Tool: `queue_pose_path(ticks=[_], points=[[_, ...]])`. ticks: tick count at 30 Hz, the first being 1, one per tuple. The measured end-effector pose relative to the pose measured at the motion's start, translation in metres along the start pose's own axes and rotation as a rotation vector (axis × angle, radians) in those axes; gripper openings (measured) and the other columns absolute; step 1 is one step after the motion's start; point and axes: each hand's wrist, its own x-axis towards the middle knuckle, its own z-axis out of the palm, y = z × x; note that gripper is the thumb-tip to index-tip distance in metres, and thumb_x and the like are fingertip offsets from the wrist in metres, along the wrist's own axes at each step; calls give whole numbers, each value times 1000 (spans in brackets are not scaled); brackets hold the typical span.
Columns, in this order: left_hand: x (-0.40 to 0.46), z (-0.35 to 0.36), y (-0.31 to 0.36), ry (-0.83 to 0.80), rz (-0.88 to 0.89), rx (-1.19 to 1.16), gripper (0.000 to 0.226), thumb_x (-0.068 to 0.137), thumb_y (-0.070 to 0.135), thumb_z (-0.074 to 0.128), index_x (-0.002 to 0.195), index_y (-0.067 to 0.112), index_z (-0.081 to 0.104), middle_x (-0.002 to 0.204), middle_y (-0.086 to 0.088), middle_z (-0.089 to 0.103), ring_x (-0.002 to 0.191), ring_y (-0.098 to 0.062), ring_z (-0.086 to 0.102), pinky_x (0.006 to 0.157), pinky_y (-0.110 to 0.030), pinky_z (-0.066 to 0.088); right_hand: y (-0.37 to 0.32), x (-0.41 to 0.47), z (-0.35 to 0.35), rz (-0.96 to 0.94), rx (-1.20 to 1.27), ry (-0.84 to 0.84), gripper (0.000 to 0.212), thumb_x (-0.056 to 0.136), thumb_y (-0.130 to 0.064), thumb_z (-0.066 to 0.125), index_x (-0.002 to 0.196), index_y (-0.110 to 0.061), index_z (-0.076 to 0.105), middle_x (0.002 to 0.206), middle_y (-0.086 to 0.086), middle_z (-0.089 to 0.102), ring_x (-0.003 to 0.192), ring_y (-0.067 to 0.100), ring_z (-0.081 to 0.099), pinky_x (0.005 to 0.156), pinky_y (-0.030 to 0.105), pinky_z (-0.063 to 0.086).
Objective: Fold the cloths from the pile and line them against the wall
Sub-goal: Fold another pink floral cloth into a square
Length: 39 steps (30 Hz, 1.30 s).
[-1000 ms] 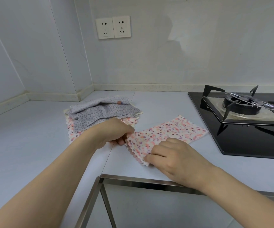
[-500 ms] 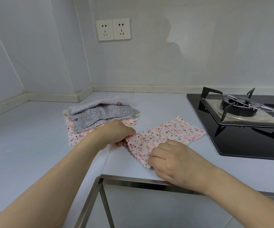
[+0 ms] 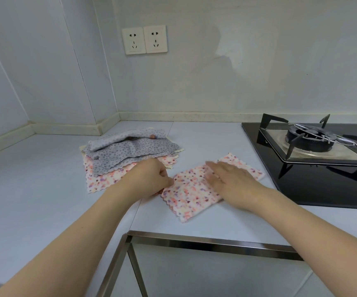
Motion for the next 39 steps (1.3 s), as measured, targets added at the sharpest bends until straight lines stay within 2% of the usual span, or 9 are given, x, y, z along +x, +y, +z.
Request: queue_pose_path(ticks=[4,16,19,22,27,30,33,36,39], points=[[4,2,-1,4,31,99,25,89,28,64,71,15,54,71,-2,63,63,-18,54,57,-27,42,22,6,4,70,-120,-135,65,93,-67,17,151,-44,-1,161,-10,-12,148,17,-13,118,48,-8],[8,-1,-6,-11,-7,265,16,93,19,52,77,16,51,87,-5,60,76,-20,53,61,-30,40,33,5,-1,35,-125,-157,67,89,-73,18,148,-49,-3,159,-15,-15,147,15,-15,117,47,-10],[2,1,2,124,102,395,5,89,13,48,87,18,48,92,-2,55,89,-24,54,71,-34,42,35,5,0,23,-130,-152,64,92,-69,14,149,-47,-5,159,-15,-14,147,14,-16,118,47,-10],[-4,26,22,298,273,158,16,90,4,46,99,16,53,102,-2,50,99,-23,48,79,-29,36,35,5,1,23,-86,-111,53,101,-51,8,151,-41,-3,160,-13,-10,147,13,-12,119,43,-9],[-15,63,29,19,260,275,52,100,47,32,145,22,32,146,0,29,135,-21,23,109,-33,18,38,9,2,42,-126,-93,53,103,-44,10,153,-34,-1,161,-11,-9,148,12,-10,119,39,-8],[-23,63,27,-84,240,317,74,94,66,24,154,25,11,159,6,6,145,-14,0,118,-37,0,43,14,2,12,-152,-107,53,103,-44,13,153,-35,-3,160,-10,-12,147,11,-12,119,39,-8],[-26,63,31,-121,212,318,82,89,75,21,154,28,7,161,6,0,147,-14,-6,119,-41,-3,48,25,-4,-52,-198,-143,53,103,-43,14,153,-34,-4,160,-10,-13,147,10,-13,119,40,-7],[-29,55,29,-146,202,260,79,91,72,21,155,27,9,161,8,2,147,-13,-2,118,-36,1,47,24,-8,-94,-197,-91,55,104,-41,19,154,-29,1,161,-6,-11,148,11,-10,119,38,-7],[-30,34,12,-145,234,195,57,100,41,19,151,17,28,160,1,19,143,-15,14,114,-26,10,27,-7,-7,-251,-119,252,52,98,-28,36,149,-19,29,156,1,23,144,19,18,119,36,12]])
